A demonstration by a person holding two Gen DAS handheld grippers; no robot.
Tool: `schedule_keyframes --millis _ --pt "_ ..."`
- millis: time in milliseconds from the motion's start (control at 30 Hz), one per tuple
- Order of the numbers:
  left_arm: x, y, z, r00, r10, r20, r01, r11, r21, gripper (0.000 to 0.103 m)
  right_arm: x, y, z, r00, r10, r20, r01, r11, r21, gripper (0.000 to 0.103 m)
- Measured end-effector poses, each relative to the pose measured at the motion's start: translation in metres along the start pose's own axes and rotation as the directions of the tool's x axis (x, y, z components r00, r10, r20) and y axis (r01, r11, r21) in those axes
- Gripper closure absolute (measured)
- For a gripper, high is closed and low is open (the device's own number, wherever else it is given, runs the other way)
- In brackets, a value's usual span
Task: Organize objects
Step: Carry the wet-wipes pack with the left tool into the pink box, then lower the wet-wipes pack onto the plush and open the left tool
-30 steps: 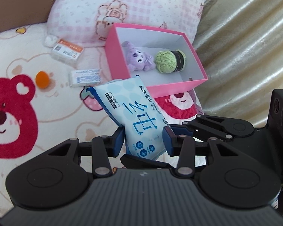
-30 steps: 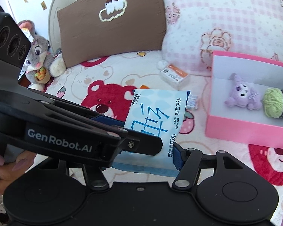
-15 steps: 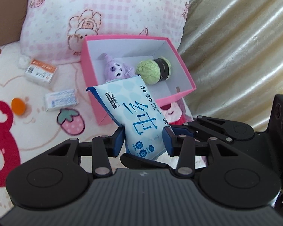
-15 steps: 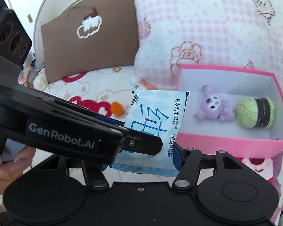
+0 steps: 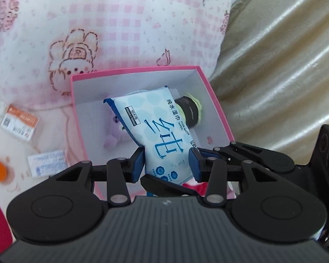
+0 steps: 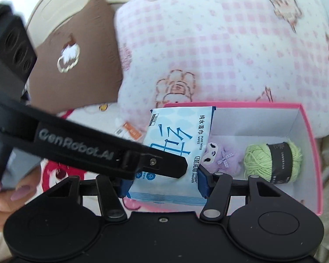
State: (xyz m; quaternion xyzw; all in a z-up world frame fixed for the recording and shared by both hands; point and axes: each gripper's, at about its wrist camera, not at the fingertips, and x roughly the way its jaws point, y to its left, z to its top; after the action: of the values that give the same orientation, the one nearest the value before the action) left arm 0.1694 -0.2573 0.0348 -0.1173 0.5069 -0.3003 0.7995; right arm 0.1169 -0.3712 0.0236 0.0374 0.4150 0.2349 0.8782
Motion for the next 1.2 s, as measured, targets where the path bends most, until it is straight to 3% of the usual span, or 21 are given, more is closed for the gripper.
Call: schedule_keyframes --millis 100,367,533,1000,1067,1167,1200 --pt "0.024 0.009 0.011 1.000 -0.011 -0.018 0.010 0.999 -0.051 0.063 0.017 -0.025 0.006 0.999 0.027 -0.026 -0.025 0.998 0.061 0.040" --pt "0.068 0.014 0.008 0.998 0.058 -0.031 -0.059 0.998 -0.019 0.063 0.055 -0.042 -0.009 0.999 -0.001 -0.052 0.004 0.999 0.054 0.041" --pt "0.080 0.018 0.008 0.998 0.047 -0.033 -0.048 0.998 -0.046 0.065 0.062 -0.051 -0.017 0.999 -0.026 -0.031 0.027 0.999 0.030 0.040" --pt "0.106 0.022 -0.010 0.992 0.098 -0.079 -0.102 0.993 -0.060 0.065 0.071 -0.070 -0.017 0.992 0.019 -0.123 -0.009 0.997 0.078 0.041" --pt "0.108 0.022 -0.012 0.990 0.116 -0.075 -0.120 0.992 -0.048 0.065 0.075 -0.071 -0.018 0.991 0.012 -0.130 -0.002 0.997 0.077 0.041" --pt "0.115 0.020 -0.014 0.977 0.202 -0.061 -0.203 0.979 0.000 0.065 0.080 -0.070 -0.021 0.991 -0.007 -0.132 0.015 0.998 0.059 0.041" --pt "0.117 0.020 -0.015 0.979 0.197 -0.054 -0.198 0.980 0.001 0.065 0.082 -0.071 -0.021 0.991 -0.013 -0.136 0.020 0.998 0.054 0.041"
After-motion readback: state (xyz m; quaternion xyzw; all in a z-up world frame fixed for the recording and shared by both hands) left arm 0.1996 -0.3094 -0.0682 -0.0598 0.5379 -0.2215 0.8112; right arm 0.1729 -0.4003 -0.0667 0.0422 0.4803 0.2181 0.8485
